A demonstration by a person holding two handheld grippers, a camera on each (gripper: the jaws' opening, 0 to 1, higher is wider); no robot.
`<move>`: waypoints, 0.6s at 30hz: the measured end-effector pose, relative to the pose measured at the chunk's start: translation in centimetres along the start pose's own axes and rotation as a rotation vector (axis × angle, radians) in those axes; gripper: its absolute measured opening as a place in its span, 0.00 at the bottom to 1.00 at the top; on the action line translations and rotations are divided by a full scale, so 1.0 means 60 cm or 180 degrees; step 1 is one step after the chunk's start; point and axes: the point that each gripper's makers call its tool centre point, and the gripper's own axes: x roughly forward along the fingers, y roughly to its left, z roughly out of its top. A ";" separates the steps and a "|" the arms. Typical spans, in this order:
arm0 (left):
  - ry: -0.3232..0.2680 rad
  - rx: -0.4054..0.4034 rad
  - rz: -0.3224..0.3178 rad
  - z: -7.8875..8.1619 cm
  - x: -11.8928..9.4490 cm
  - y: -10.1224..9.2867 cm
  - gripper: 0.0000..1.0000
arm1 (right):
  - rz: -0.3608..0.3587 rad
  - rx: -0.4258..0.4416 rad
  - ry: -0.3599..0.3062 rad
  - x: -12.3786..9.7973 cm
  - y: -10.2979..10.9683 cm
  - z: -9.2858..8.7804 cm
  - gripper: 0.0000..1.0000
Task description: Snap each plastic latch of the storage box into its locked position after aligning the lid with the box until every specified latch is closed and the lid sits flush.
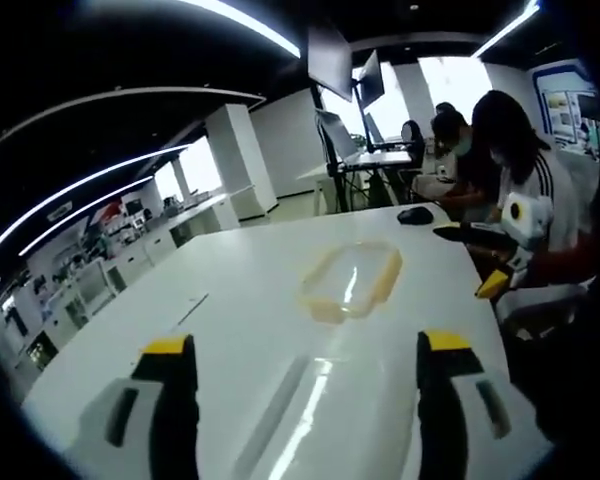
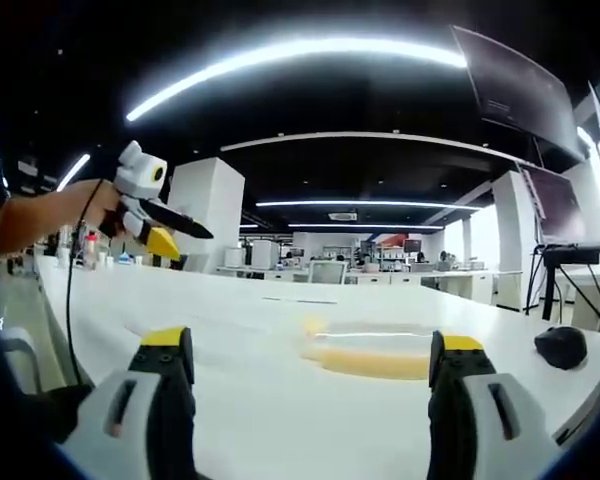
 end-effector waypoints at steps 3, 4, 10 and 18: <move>0.0008 0.0008 -0.0018 0.001 0.004 -0.001 0.91 | -0.0002 -0.0003 -0.0007 0.000 0.000 0.001 0.98; 0.0010 0.0009 -0.0023 0.002 0.006 -0.002 0.91 | -0.0003 -0.0001 -0.0009 0.000 -0.001 0.002 0.98; 0.0029 0.0032 -0.0076 0.007 0.017 -0.006 0.91 | -0.0016 0.0011 -0.0014 0.000 -0.006 0.002 0.98; 0.0061 0.0062 -0.0104 0.010 0.026 0.000 0.91 | -0.0035 0.0022 -0.0009 -0.001 -0.012 -0.002 0.98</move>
